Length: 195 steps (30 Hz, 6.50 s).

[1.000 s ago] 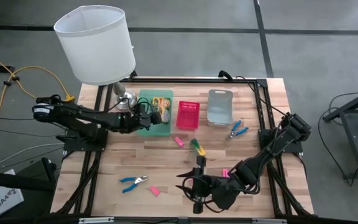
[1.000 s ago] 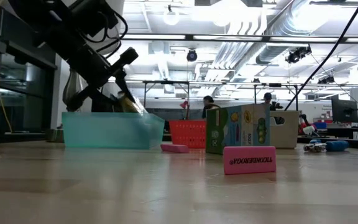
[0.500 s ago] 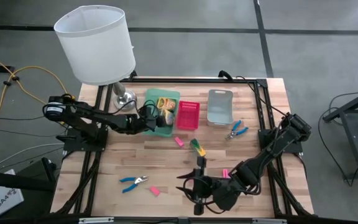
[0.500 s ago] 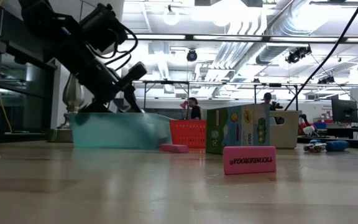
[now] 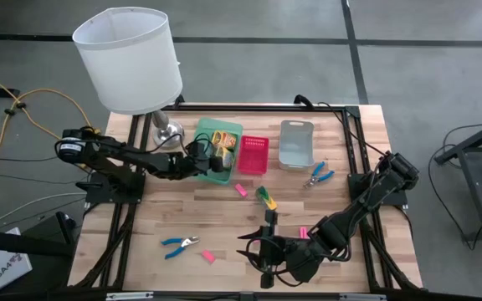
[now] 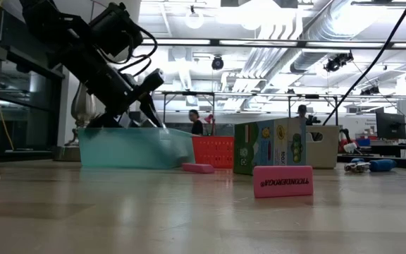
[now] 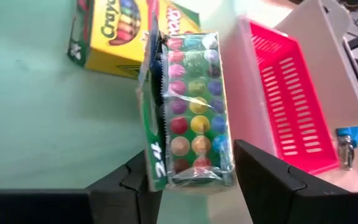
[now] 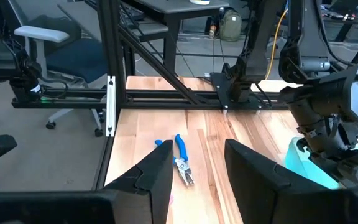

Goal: Pick & Place School Supplies
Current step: Put the yellow crayon box into the green bin

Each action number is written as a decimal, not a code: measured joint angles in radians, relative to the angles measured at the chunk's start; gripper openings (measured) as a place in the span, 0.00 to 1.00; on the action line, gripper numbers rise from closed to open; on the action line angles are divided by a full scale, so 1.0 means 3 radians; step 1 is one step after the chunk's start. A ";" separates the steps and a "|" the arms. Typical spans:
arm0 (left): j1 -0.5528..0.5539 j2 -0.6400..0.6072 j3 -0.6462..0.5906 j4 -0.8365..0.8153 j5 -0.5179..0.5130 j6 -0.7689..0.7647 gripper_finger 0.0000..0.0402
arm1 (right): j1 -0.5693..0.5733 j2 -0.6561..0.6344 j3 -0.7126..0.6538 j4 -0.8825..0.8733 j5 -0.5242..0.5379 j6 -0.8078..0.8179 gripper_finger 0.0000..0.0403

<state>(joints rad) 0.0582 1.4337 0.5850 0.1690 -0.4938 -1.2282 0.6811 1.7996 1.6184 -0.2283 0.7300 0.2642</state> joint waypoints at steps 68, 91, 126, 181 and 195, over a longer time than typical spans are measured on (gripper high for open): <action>-0.0023 -0.0643 0.0004 -0.1268 0.0155 -0.0233 0.45 | 0.0000 -0.0003 0.0000 -0.0001 -0.0027 0.0014 0.34; -0.0029 -0.0642 0.0003 -0.1151 0.0159 0.0006 0.45 | -0.0001 -0.0003 0.0000 0.0000 -0.0179 0.0014 0.34; -0.0008 -0.0436 0.0003 -0.1270 0.0023 0.0465 0.58 | -0.0001 -0.0003 0.0000 -0.0003 -0.0208 0.0013 0.34; -0.1142 -0.1447 0.0003 -0.0472 0.0753 0.3069 0.71 | -0.0435 -0.0003 0.0000 -0.0574 -0.0821 0.0535 0.34; -0.1657 -0.1445 0.0003 -0.0502 0.0727 0.3307 0.71 | -0.0712 -0.0003 0.0001 -0.1880 -0.0715 0.1913 0.34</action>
<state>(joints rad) -0.4389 1.0000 0.5858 0.0185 -0.2756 -0.2362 0.4676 1.7988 1.6188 -0.7925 0.5154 0.8380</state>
